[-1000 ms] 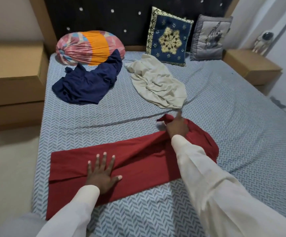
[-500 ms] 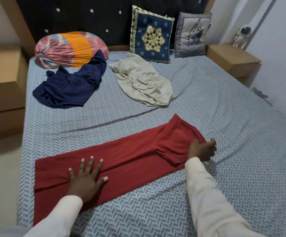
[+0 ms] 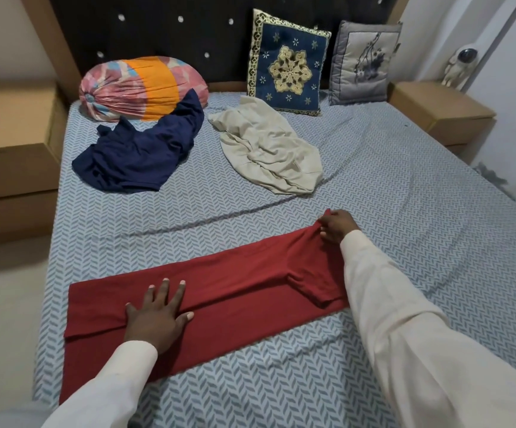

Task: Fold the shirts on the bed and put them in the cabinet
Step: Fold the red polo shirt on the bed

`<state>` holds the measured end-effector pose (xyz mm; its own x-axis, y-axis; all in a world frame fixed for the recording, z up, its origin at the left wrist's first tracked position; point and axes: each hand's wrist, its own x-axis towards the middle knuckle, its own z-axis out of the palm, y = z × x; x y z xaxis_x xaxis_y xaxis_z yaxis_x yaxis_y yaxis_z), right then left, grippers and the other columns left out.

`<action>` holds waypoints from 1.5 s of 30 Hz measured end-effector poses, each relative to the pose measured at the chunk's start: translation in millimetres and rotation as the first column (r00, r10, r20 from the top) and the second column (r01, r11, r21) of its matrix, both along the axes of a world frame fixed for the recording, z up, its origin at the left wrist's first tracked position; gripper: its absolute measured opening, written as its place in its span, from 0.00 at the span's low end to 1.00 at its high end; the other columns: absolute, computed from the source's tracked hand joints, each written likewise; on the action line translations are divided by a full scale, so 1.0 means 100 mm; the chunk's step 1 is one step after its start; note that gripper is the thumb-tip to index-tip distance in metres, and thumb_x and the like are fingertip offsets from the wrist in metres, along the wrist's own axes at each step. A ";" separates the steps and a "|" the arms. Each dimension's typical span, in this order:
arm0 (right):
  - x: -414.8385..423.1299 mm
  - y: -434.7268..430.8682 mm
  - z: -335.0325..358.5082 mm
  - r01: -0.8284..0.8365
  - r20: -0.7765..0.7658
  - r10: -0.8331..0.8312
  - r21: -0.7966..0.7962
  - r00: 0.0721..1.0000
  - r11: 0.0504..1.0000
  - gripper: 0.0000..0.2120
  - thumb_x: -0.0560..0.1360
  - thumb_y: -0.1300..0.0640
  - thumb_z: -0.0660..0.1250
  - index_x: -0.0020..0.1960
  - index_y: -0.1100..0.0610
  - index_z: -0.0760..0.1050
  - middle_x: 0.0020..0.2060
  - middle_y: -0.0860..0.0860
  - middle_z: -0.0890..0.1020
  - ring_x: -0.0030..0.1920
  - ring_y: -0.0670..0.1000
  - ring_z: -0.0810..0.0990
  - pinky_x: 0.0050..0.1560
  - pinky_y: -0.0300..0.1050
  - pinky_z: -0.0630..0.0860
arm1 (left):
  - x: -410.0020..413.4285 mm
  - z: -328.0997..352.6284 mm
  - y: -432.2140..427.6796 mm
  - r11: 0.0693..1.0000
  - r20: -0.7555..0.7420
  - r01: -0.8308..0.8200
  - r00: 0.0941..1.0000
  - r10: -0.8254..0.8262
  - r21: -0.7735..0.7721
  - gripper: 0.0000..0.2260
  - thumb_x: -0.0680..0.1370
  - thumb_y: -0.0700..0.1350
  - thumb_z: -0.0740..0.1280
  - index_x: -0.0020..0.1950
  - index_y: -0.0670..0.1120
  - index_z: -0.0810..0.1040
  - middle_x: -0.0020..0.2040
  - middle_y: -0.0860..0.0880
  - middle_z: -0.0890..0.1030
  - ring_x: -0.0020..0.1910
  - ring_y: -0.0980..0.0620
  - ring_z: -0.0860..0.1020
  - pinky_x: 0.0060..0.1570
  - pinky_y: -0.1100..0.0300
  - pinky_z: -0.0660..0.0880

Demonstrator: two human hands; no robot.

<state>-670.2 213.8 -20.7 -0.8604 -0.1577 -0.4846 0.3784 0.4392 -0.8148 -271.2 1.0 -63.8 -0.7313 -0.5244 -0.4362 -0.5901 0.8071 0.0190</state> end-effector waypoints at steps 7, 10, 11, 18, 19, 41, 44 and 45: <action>-0.02 0.19 0.00 -0.135 0.160 0.121 0.078 0.980 0.988 0.16 0.74 0.61 0.74 0.51 0.52 0.67 0.37 0.53 0.76 0.29 0.47 0.77 0.24 0.39 0.77 | -0.02 0.01 0.00 1.000 0.020 0.001 1.000 -0.001 -0.003 0.32 0.79 0.68 0.46 0.78 0.61 0.38 0.81 0.50 0.43 0.79 0.45 0.45 0.69 0.33 0.57; -0.07 0.15 0.03 -0.111 0.096 0.101 0.104 0.990 0.988 0.11 0.75 0.57 0.73 0.40 0.55 0.71 0.25 0.51 0.76 0.21 0.42 0.75 0.22 0.34 0.73 | -0.02 0.02 0.00 1.000 0.028 0.005 1.000 -0.005 -0.005 0.32 0.79 0.68 0.46 0.78 0.60 0.37 0.81 0.50 0.43 0.79 0.45 0.45 0.69 0.33 0.57; -0.09 0.14 0.02 -0.070 0.088 0.062 0.090 0.994 0.993 0.12 0.74 0.58 0.74 0.39 0.57 0.72 0.22 0.50 0.75 0.19 0.42 0.73 0.21 0.33 0.71 | -0.02 0.03 0.01 1.000 0.031 0.005 1.000 -0.005 -0.005 0.32 0.79 0.68 0.46 0.78 0.60 0.37 0.81 0.50 0.43 0.79 0.45 0.45 0.69 0.33 0.57; -0.14 0.12 0.11 0.063 0.106 -0.061 -0.010 0.992 0.998 0.08 0.76 0.61 0.69 0.39 0.58 0.73 0.32 0.54 0.78 0.20 0.44 0.76 0.21 0.35 0.74 | -0.02 0.02 0.01 1.000 0.031 0.006 1.000 -0.005 -0.015 0.32 0.79 0.68 0.46 0.78 0.60 0.37 0.81 0.50 0.43 0.79 0.45 0.45 0.69 0.33 0.56; -0.14 0.13 0.13 0.080 0.104 -0.075 -0.047 0.992 0.996 0.06 0.76 0.62 0.68 0.41 0.57 0.74 0.35 0.54 0.78 0.25 0.47 0.79 0.24 0.38 0.77 | -0.02 0.02 0.01 1.000 0.031 0.006 0.999 -0.006 -0.015 0.32 0.79 0.68 0.46 0.78 0.60 0.38 0.81 0.50 0.43 0.79 0.45 0.45 0.69 0.34 0.56; 1.03 -0.13 -0.61 -0.234 -0.582 0.753 0.720 0.309 0.653 0.16 0.75 0.50 0.57 0.54 0.57 0.79 0.44 0.56 0.80 0.44 0.59 0.77 0.45 0.51 0.75 | 0.13 -0.17 -0.19 0.962 -0.189 -0.273 0.946 0.265 -0.017 0.36 0.73 0.73 0.36 0.79 0.61 0.47 0.81 0.49 0.51 0.79 0.44 0.47 0.72 0.37 0.50; 0.72 -0.03 -0.65 -0.150 -0.496 0.766 0.791 0.408 0.593 0.21 0.75 0.49 0.52 0.53 0.58 0.79 0.47 0.59 0.80 0.48 0.62 0.77 0.48 0.53 0.74 | 0.24 -0.27 -0.27 0.960 -0.186 -0.281 0.944 0.274 -0.011 0.38 0.71 0.75 0.34 0.78 0.61 0.39 0.81 0.49 0.44 0.79 0.43 0.40 0.72 0.35 0.40; 0.60 -0.03 -0.62 -0.140 -0.466 0.765 0.808 0.444 0.573 0.21 0.75 0.50 0.52 0.55 0.58 0.79 0.49 0.59 0.79 0.50 0.63 0.77 0.50 0.53 0.74 | 0.24 -0.28 -0.29 0.961 -0.187 -0.276 0.945 0.270 -0.006 0.39 0.69 0.75 0.34 0.78 0.61 0.39 0.81 0.49 0.43 0.79 0.43 0.39 0.72 0.36 0.38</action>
<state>-610.0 211.1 -83.0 -0.7889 -0.6066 0.0980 -0.6145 0.7803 -0.1163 -247.1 -28.3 -91.7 -0.6238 -0.7262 -0.2891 -0.7766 0.6177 0.1241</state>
